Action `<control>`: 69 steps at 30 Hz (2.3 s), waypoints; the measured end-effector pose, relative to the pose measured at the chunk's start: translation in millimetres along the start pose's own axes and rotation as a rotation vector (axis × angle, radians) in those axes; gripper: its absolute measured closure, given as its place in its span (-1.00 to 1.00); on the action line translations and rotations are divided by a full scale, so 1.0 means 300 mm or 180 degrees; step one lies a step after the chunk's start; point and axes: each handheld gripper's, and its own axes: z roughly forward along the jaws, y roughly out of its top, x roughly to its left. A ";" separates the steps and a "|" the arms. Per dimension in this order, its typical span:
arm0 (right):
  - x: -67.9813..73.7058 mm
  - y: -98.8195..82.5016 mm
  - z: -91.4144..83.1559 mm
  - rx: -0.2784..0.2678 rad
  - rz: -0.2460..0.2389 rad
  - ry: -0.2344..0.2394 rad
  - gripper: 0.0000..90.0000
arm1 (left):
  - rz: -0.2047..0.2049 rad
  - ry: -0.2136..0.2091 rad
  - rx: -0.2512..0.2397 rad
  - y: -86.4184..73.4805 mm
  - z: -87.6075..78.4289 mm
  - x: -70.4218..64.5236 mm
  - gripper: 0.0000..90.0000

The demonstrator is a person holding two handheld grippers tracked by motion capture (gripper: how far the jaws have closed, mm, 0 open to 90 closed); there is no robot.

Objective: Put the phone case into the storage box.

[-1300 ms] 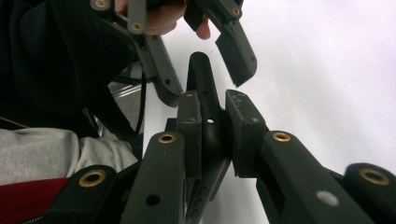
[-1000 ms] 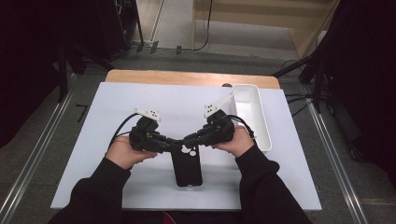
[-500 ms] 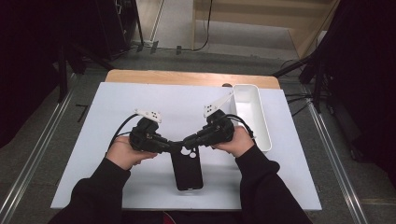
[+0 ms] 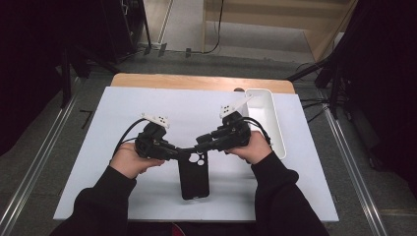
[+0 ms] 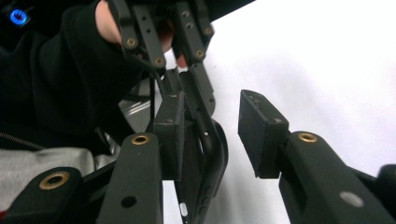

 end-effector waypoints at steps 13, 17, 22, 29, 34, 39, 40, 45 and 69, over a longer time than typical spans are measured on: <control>-0.023 -0.010 -0.036 -0.0267 0.0259 -0.0717 0.09 | -0.0202 0.0161 -0.0029 0.000 -0.044 0.011 0.76; -0.029 -0.025 -0.016 -0.0197 0.0214 -0.0997 0.02 | -0.0258 0.0278 -0.0098 0.007 -0.063 0.005 0.76; -0.036 -0.053 0.002 -0.0246 0.0335 -0.1240 -0.18 | -0.0305 0.0380 -0.0143 0.008 -0.080 0.000 0.75; -0.035 -0.088 0.025 -0.0212 0.0301 -0.1458 -0.48 | -0.0393 0.0508 -0.0198 0.010 -0.097 0.006 0.75; -0.033 -0.101 0.046 -0.0177 0.0374 -0.1651 -0.55 | -0.0428 0.0658 -0.0225 0.011 -0.106 0.007 0.75; -0.035 -0.115 0.052 -0.0203 0.0363 -0.1760 -0.57 | -0.0438 0.0811 -0.0273 0.012 -0.115 0.005 0.75; -0.035 -0.118 0.053 -0.0237 0.0361 -0.1781 -0.59 | -0.0446 0.0839 -0.0295 0.013 -0.117 0.004 0.75; -0.031 -0.131 0.054 -0.0285 0.0343 -0.1828 -0.67 | -0.0471 0.0924 -0.0403 0.014 -0.130 0.005 0.75; -0.009 -0.137 0.074 -0.0332 0.0507 -0.1898 -1.00 | -0.0541 0.1416 -0.0785 0.029 -0.139 0.019 0.75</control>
